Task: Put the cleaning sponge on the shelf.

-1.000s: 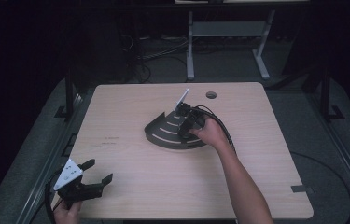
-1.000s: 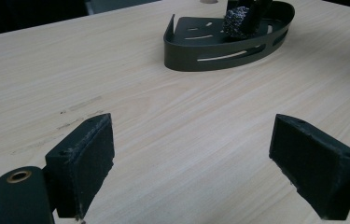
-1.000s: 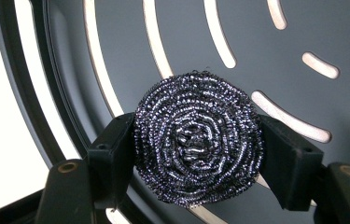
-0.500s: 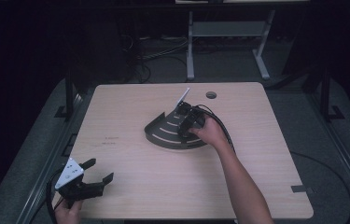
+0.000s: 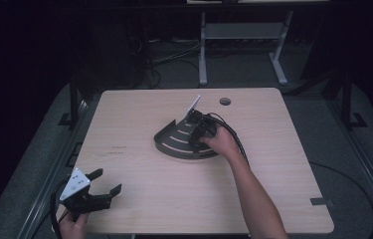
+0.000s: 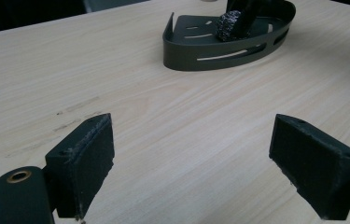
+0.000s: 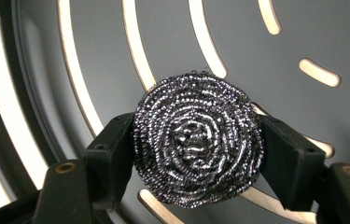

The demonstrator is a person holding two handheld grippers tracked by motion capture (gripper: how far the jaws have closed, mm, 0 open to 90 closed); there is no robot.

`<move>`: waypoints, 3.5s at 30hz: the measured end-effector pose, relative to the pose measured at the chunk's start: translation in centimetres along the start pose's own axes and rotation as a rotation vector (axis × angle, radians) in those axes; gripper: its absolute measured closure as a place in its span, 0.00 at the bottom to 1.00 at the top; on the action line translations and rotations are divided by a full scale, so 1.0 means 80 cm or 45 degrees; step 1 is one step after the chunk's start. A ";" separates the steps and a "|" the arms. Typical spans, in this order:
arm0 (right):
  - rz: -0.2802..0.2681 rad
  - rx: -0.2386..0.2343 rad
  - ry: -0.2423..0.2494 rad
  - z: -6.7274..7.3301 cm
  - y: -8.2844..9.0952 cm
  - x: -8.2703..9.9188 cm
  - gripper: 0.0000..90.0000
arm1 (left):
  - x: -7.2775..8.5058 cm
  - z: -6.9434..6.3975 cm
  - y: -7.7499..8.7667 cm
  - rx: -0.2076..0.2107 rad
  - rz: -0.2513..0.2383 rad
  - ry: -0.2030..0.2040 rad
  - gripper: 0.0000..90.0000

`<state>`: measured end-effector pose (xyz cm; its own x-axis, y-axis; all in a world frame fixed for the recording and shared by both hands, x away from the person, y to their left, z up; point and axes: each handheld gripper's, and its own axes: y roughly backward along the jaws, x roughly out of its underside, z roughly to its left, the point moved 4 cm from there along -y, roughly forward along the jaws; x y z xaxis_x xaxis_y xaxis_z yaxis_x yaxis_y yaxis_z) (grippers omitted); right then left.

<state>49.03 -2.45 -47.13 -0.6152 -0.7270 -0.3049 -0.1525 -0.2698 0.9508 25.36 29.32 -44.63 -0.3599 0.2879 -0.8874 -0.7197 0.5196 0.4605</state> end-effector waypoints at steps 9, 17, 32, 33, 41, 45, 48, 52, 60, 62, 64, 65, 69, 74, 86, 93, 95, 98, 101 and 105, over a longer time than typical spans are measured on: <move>0.016 -0.003 -0.013 0.000 -0.005 0.003 0.31 | 0.000 0.001 0.001 -0.004 -0.009 0.009 0.15; -0.016 -0.007 -0.019 -0.001 0.001 0.006 0.27 | -0.001 -0.001 0.001 -0.002 -0.006 0.002 0.15; -0.083 -0.028 -0.009 0.001 0.027 0.009 0.21 | 0.000 -0.001 0.001 0.004 -0.005 0.014 0.15; -0.084 -0.023 -0.013 0.001 0.028 0.010 0.21 | 0.000 -0.001 0.000 0.002 -0.005 0.012 0.15; -0.118 -0.018 0.001 0.003 0.048 0.015 0.19 | 0.000 -0.002 0.000 0.006 -0.006 0.011 0.15; -0.128 -0.014 0.005 0.003 0.055 0.019 0.19 | -0.001 -0.003 0.000 0.006 -0.007 0.004 0.15; -0.143 -0.029 0.001 0.002 0.063 0.024 0.20 | -0.001 -0.004 0.000 0.008 -0.010 0.007 0.15; -0.154 -0.028 -0.011 -0.001 0.073 0.033 0.20 | -0.001 -0.003 0.000 0.009 -0.007 0.007 0.15; -0.159 -0.014 -0.017 -0.006 0.082 0.042 0.19 | 0.000 -0.003 -0.001 0.008 -0.003 0.008 0.15; -0.161 -0.009 -0.022 -0.007 0.084 0.046 0.19 | 0.000 -0.003 0.000 0.006 -0.003 0.009 0.15; -0.159 -0.011 -0.023 -0.007 0.085 0.047 0.19 | 0.000 -0.002 0.000 0.006 -0.005 0.010 0.15; -0.155 -0.005 -0.020 -0.007 0.085 0.049 0.19 | 0.000 -0.002 0.000 0.005 -0.005 0.010 0.15; -0.154 -0.005 -0.028 -0.007 0.085 0.055 0.19 | 0.000 -0.002 0.001 0.004 -0.005 0.010 0.15; -0.156 -0.018 -0.033 -0.008 0.087 0.066 0.20 | 0.000 -0.003 -0.001 0.007 -0.001 0.007 0.15; -0.171 -0.025 -0.034 -0.005 0.094 0.087 0.19 | 0.001 -0.002 0.000 0.006 0.002 0.006 0.15; -0.150 -0.024 -0.030 -0.006 0.096 0.098 0.18 | 0.001 -0.002 0.000 0.001 0.000 0.007 0.15; -0.142 -0.031 -0.031 -0.005 0.096 0.099 0.18 | 0.001 -0.003 0.000 0.000 0.001 0.005 0.15; -0.137 -0.036 -0.027 -0.004 0.098 0.101 0.18 | 0.001 -0.004 -0.001 0.003 0.003 -0.001 0.15; -0.162 -0.046 -0.025 -0.002 0.101 0.105 0.18 | 0.001 -0.004 -0.001 0.003 0.004 -0.002 0.15; -0.163 -0.042 -0.018 -0.001 0.102 0.109 0.18 | 0.001 -0.004 -0.001 0.003 0.003 -0.001 0.15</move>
<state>42.47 -11.02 -42.03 -0.6033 -0.6763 -0.4226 -0.2053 -0.3803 0.9018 25.18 29.02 -44.70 -0.3615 0.2898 -0.8862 -0.7174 0.5206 0.4630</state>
